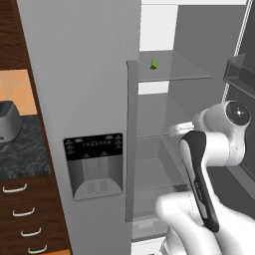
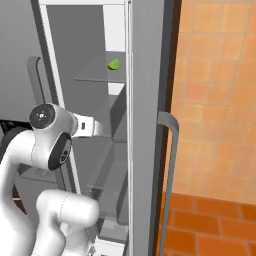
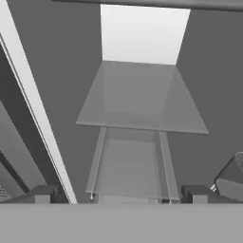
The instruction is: Place one lemon wedge and one steak in each tupperware on the nearby counter, to pack two identical lunches.
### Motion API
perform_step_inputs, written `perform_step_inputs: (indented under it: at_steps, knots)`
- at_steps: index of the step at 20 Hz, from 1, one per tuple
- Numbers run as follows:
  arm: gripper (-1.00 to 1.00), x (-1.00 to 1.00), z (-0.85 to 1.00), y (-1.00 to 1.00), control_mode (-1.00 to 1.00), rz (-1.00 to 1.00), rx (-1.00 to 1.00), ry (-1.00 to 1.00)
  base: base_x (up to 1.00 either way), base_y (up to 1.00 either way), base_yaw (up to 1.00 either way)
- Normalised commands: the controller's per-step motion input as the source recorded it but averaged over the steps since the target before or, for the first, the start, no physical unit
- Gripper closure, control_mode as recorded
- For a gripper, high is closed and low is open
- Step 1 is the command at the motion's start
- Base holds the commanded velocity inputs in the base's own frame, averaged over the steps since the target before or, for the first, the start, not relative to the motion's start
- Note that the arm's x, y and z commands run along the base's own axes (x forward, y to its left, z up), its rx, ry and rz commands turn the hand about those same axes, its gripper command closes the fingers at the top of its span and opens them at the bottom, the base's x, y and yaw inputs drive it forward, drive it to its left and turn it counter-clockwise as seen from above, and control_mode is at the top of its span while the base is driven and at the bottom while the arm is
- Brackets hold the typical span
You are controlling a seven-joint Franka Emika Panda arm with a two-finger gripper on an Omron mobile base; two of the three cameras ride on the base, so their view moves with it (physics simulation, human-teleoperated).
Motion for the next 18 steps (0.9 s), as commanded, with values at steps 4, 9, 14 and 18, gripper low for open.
perform_step_inputs:
  at_steps: [4, 9, 14, 18]
  knots:
    - [-1.00, 0.17, 0.71, 0.00, -1.00, 0.00, 0.00, -0.17, 0.00, 0.00, 0.00]
    - [-1.00, 0.29, 0.80, 0.00, -1.00, 0.00, 0.03, -0.07, 0.00, 0.00, 0.00]
    - [-1.00, 0.31, 0.54, 0.00, -1.00, 0.00, 0.06, -0.02, 0.00, 0.00, 0.00]
    - [-1.00, 0.41, 0.35, 0.00, -1.00, 0.00, 0.02, 0.00, 0.00, 0.00, 0.00]
